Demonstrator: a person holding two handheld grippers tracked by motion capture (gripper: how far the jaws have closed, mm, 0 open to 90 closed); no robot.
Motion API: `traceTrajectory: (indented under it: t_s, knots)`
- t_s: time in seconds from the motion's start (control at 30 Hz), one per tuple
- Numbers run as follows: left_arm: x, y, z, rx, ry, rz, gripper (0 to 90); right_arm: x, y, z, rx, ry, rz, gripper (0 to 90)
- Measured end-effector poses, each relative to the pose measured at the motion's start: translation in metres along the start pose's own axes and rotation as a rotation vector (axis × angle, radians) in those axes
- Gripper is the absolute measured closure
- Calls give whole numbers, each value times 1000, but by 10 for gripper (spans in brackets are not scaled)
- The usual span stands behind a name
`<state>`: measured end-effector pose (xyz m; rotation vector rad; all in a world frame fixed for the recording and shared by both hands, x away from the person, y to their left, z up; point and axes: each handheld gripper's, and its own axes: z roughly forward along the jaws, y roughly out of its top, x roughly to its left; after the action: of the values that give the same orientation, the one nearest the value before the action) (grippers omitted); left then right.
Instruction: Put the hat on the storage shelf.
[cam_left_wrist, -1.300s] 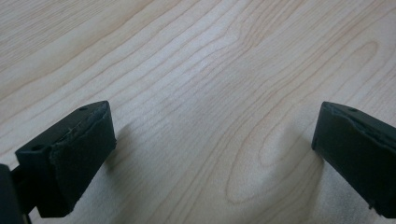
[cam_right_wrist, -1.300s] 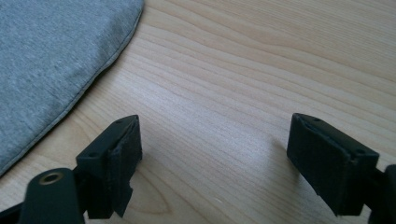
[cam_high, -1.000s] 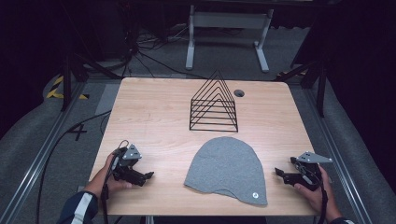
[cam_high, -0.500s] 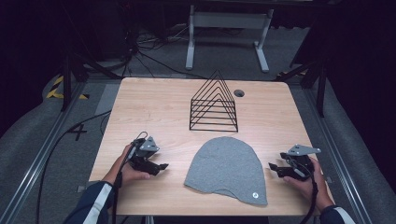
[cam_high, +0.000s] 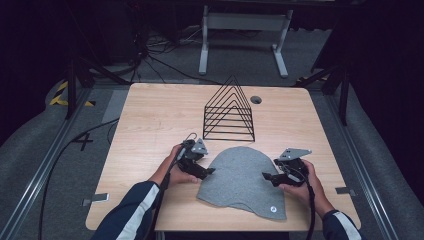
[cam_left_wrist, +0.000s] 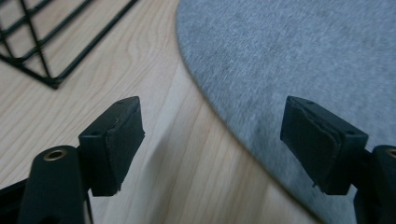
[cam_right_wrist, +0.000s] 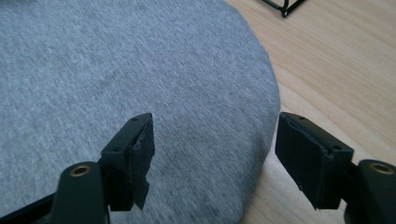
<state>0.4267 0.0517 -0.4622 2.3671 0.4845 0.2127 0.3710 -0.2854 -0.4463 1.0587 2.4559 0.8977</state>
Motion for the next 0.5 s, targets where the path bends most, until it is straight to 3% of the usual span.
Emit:
traceTrajectory:
  t_s: [0.17,0.37,0.5]
  knots:
    - [0,4,11,12,-13,-53,156,2,-3,9,32,-33,21,198]
    - [-11,11,16,53,-30,-25,84,2,-4,13,29,-8,41,146]
    - [-21,17,17,86,-41,-16,87,3,-2,13,40,1,39,154]
